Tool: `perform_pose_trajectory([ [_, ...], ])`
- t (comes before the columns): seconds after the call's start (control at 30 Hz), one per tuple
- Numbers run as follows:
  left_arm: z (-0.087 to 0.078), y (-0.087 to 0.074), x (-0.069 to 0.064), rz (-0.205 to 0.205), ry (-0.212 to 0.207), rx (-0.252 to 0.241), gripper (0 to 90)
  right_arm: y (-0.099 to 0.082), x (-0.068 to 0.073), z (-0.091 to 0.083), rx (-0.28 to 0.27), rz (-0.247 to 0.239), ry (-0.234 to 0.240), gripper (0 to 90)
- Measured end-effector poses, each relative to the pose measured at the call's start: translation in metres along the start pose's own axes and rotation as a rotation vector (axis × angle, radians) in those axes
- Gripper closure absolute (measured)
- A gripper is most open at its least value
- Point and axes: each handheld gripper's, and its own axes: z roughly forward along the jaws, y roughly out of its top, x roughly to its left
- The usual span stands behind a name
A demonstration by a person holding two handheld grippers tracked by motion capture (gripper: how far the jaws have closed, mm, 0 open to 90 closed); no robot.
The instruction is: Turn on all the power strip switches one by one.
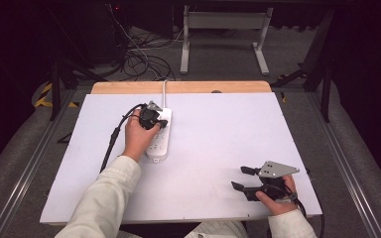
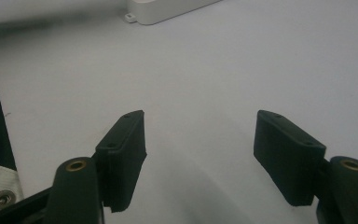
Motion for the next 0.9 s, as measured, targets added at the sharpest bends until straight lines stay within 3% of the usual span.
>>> perform_pose_trajectory([
  [0.57, 0.0011, 0.0011, -0.0038, 0.003, 0.029, 0.023, 90.0, 0.0001, 0.0005, -0.0001, 0.001, -0.002, -0.002, 35.0],
  [0.67, -0.0001, 0.0008, -0.0040, 0.025, 0.062, 0.038, 90.0, 0.0001, 0.0008, -0.0001, 0.001, -0.002, -0.001, 35.1],
  [0.77, -0.0003, -0.0002, -0.0024, 0.005, 0.049, 0.031, 90.0, 0.0002, 0.0009, 0.0003, 0.002, -0.003, 0.000, 35.0],
  [0.9, 0.0003, 0.0005, -0.0062, 0.029, 0.069, 0.036, 90.0, 0.0002, 0.0008, 0.0004, 0.002, -0.002, -0.001, 35.1],
])
